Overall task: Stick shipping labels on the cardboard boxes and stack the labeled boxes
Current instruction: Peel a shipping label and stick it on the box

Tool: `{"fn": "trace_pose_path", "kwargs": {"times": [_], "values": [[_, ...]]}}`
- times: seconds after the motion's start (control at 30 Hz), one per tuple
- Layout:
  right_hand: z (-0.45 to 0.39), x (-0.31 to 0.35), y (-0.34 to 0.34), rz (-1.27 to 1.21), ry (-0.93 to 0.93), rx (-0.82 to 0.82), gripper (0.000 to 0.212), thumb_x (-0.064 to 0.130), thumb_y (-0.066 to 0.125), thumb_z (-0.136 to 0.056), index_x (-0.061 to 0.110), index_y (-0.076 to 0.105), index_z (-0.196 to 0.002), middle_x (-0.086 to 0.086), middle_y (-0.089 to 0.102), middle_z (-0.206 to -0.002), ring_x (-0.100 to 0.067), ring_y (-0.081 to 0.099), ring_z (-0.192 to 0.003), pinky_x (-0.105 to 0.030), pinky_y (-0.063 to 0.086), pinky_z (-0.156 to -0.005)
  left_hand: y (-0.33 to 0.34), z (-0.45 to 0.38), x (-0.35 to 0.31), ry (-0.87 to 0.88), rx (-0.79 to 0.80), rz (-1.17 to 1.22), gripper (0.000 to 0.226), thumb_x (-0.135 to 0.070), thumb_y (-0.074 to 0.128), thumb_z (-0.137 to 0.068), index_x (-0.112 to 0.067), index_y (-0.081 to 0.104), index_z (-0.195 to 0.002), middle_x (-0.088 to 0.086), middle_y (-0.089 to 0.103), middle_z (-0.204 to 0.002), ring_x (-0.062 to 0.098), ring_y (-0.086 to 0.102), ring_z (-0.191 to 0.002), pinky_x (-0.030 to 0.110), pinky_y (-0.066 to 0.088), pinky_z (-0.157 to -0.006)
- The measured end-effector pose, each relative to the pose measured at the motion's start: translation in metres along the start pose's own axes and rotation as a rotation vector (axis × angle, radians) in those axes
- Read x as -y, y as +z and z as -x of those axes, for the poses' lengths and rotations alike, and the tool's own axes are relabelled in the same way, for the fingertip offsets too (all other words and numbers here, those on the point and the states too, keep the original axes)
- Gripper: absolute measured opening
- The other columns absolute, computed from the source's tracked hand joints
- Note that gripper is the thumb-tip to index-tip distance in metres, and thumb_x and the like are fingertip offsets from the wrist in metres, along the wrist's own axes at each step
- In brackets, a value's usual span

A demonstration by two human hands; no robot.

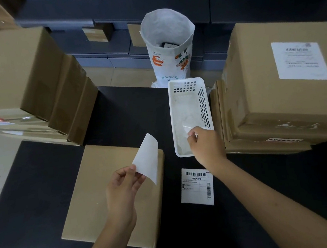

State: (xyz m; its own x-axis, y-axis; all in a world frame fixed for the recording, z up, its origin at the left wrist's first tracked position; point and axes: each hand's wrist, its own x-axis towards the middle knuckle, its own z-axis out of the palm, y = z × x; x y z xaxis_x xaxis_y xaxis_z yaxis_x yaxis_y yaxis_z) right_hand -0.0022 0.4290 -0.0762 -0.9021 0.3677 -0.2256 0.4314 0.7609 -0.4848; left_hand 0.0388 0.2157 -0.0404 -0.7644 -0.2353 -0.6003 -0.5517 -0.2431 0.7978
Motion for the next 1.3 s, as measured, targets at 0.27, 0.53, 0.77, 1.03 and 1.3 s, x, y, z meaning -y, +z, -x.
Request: {"fn": "trace_pose_path", "kwargs": {"times": [0.27,0.53,0.77,1.03,1.3], "values": [[0.073,0.065,-0.016,-0.584,-0.072,0.169,0.013,0.019,0.058,-0.091,0.024,0.064,-0.101,0.008,0.062,-0.074,-0.008,0.059,-0.068,-0.024,0.051,-0.066,-0.002,0.024,-0.025,0.332,-0.051,-0.264,0.005,-0.026,0.064,-0.088,-0.021,0.063,-0.089,-0.005,0.069,-0.08,0.014,0.068,-0.08,0.035,0.054,-0.079],[0.1,0.121,-0.014,-1.055,0.067,0.239,0.021,0.036,0.063,-0.09,0.015,0.062,-0.092,0.0,0.073,-0.087,-0.015,0.072,-0.075,-0.032,0.059,-0.077,-0.033,0.041,-0.046,0.778,0.117,-0.539,0.009,-0.013,0.068,-0.086,-0.019,0.065,-0.092,-0.013,0.067,-0.086,0.006,0.065,-0.082,0.024,0.054,-0.075],[0.123,0.184,0.022,-1.031,0.132,0.099,0.012,0.026,0.067,-0.089,0.016,0.06,-0.09,0.001,0.073,-0.091,-0.007,0.071,-0.081,-0.023,0.056,-0.068,-0.098,0.005,-0.074,1.179,0.341,-0.882,0.019,-0.036,0.058,-0.087,-0.02,0.066,-0.092,-0.012,0.065,-0.095,0.001,0.058,-0.092,0.017,0.046,-0.079],[0.143,0.24,0.075,-1.154,0.363,0.084,0.015,0.025,0.058,-0.095,0.012,0.061,-0.103,0.0,0.074,-0.096,-0.012,0.072,-0.083,-0.017,0.052,-0.059,-0.178,-0.047,-0.106,0.951,0.174,-0.702,0.028,-0.04,0.07,-0.081,-0.023,0.059,-0.1,-0.009,0.047,-0.107,0.008,0.051,-0.098,0.01,0.04,-0.082],[0.15,0.228,0.102,-1.153,0.491,0.037,0.015,0.024,0.058,-0.094,0.012,0.062,-0.1,-0.002,0.074,-0.097,-0.015,0.071,-0.086,-0.024,0.053,-0.066,-0.181,-0.086,-0.097,0.359,0.333,-0.699,0.017,-0.038,0.057,-0.091,-0.023,0.064,-0.087,-0.004,0.064,-0.094,0.009,0.061,-0.089,0.031,0.053,-0.08]]}}
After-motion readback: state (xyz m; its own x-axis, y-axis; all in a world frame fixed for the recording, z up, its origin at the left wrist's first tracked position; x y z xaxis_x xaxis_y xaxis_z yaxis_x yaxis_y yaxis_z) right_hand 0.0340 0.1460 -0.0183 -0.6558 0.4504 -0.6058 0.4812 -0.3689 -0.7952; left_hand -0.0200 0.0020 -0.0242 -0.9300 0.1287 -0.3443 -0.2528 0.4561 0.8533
